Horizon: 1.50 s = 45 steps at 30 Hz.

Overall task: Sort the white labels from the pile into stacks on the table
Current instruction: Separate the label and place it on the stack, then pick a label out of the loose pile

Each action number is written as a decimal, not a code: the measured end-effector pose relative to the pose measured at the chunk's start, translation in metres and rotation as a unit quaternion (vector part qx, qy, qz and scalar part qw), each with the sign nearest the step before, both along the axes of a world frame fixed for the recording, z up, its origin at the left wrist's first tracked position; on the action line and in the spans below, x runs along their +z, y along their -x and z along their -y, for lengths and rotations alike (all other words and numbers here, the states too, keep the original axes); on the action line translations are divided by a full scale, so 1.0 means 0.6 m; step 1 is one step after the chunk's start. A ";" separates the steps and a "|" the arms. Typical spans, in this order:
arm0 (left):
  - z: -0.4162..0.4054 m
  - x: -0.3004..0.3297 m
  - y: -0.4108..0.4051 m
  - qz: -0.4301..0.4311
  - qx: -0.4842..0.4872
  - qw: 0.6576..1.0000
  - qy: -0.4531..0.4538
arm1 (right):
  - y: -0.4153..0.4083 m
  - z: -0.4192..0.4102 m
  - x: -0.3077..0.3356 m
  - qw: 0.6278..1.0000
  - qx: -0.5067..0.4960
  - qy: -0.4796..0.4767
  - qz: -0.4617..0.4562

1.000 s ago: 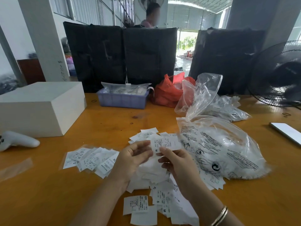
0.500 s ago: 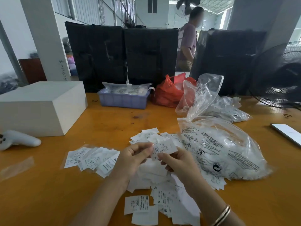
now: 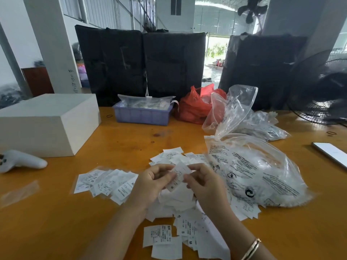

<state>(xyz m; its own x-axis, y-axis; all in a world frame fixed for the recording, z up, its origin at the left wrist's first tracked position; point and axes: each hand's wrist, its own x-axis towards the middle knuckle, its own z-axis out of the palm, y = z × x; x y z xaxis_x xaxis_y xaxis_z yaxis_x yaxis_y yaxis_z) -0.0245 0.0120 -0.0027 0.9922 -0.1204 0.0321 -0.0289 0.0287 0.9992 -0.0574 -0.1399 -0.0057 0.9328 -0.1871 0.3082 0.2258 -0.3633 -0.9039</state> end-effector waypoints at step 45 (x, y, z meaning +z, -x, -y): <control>-0.045 -0.011 -0.016 0.305 0.139 0.816 -0.471 | -0.037 0.177 0.005 0.892 -0.304 0.331 0.051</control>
<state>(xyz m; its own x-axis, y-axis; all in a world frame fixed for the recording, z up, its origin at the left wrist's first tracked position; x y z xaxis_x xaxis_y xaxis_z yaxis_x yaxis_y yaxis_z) -0.0149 0.0389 -0.0092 0.8201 -0.1498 0.5523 -0.4037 -0.8355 0.3728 -0.0352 -0.2463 -0.0029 0.6820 -0.3943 0.6159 -0.1268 -0.8932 -0.4315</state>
